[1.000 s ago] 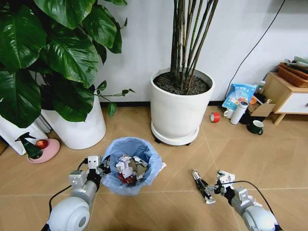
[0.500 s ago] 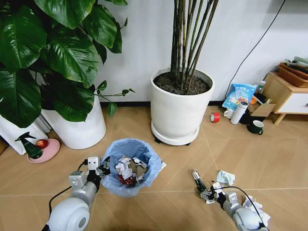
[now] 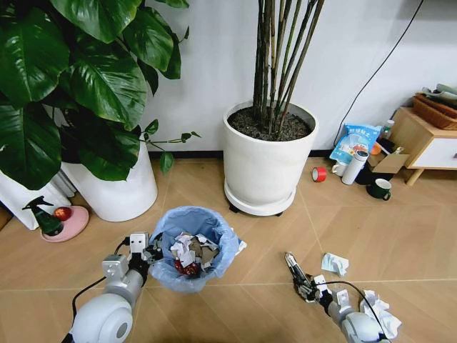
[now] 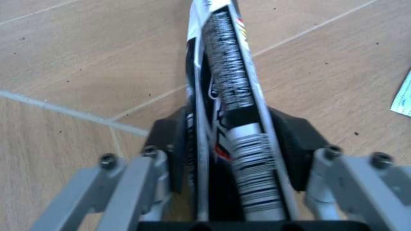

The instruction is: Pick up the trash bin and place the garbage on the floor into it.

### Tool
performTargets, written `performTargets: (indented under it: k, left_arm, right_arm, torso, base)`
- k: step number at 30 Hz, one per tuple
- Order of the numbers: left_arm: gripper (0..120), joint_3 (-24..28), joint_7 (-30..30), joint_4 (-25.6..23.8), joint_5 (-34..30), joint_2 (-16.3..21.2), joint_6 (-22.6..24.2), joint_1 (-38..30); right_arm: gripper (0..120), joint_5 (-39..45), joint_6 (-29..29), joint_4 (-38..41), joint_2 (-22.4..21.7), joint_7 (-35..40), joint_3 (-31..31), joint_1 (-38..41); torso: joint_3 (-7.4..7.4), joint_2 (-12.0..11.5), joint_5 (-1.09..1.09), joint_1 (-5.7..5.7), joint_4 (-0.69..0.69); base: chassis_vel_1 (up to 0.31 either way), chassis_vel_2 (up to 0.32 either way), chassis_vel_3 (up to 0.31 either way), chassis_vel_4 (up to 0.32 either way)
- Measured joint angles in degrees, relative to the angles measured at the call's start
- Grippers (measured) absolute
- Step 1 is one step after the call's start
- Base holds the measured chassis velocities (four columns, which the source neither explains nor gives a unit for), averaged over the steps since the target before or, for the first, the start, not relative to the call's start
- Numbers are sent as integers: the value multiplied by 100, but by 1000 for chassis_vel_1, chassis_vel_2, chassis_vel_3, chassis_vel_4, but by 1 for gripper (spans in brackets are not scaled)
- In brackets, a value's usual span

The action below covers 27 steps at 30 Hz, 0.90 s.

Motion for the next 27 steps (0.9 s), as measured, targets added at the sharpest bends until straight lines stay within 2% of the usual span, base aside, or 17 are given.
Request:
performTargets:
  k: [2, 6, 7, 10, 15, 17, 21, 24, 25, 27]
  left_arm:
    - [0, 0, -2, 0, 1, 6, 0, 6]
    - [0, -4, -4, -32, 0, 31, 0, 27]
    - [0, -4, -4, -32, 0, 31, 0, 27]
    - [0, -11, -4, -67, -5, 54, 0, 39]
    - [0, -27, -4, -83, -21, 96, 0, 40]
    - [0, -32, -5, -83, -45, 139, 0, 26]
    - [0, -27, -11, -75, -102, 183, 0, 3]
    - [0, -13, -18, 5, -198, 283, 17, -73]
    - [0, -13, -18, 5, -198, 283, 17, -73]
    - [0, 5, -16, 123, -283, 345, 32, -164]
  right_arm:
    - [34, 2, 5, -3, 5, 4, 2, 0]
    - [15, 3, 11, 69, 43, 48, 18, -49]
    - [15, 3, 11, 69, 43, 48, 18, -49]
    - [3, 4, 0, 256, 53, 87, 71, -114]
    - [0, 29, -34, 675, 4, 105, 173, -202]
    - [0, 92, -50, 1156, -90, 101, 246, -289]
    - [0, 101, -23, 1601, -182, 88, 286, -326]
    - [0, 100, -38, 2240, -416, 54, 250, -365]
    - [0, 100, -38, 2240, -416, 54, 250, -365]
    - [0, 164, -234, 2879, -642, 36, 158, -373]
  torso:
    - [0, 0, 1, 0, 0]
    - [0, 0, 6, 0, 1]
    - [0, 0, 6, 0, 1]
    - [1, 0, 8, 0, 1]
    - [1, 0, 4, 0, 2]
    - [1, 0, 4, 0, 1]
    - [1, 0, 4, 0, 1]
    - [1, -1, 4, 0, 1]
    - [1, -1, 4, 0, 1]
    - [1, 0, 3, 0, 1]
  base:
    - [0, 0, 0, 0]
    - [0, 0, 0, 0]
    - [0, 0, 0, 0]
    - [0, 0, 0, 0]
    - [0, 0, 0, 0]
    - [0, 0, 0, 0]
    - [0, 0, 0, 0]
    - [0, 0, 0, 0]
    - [0, 0, 0, 0]
    - [0, 0, 0, 0]
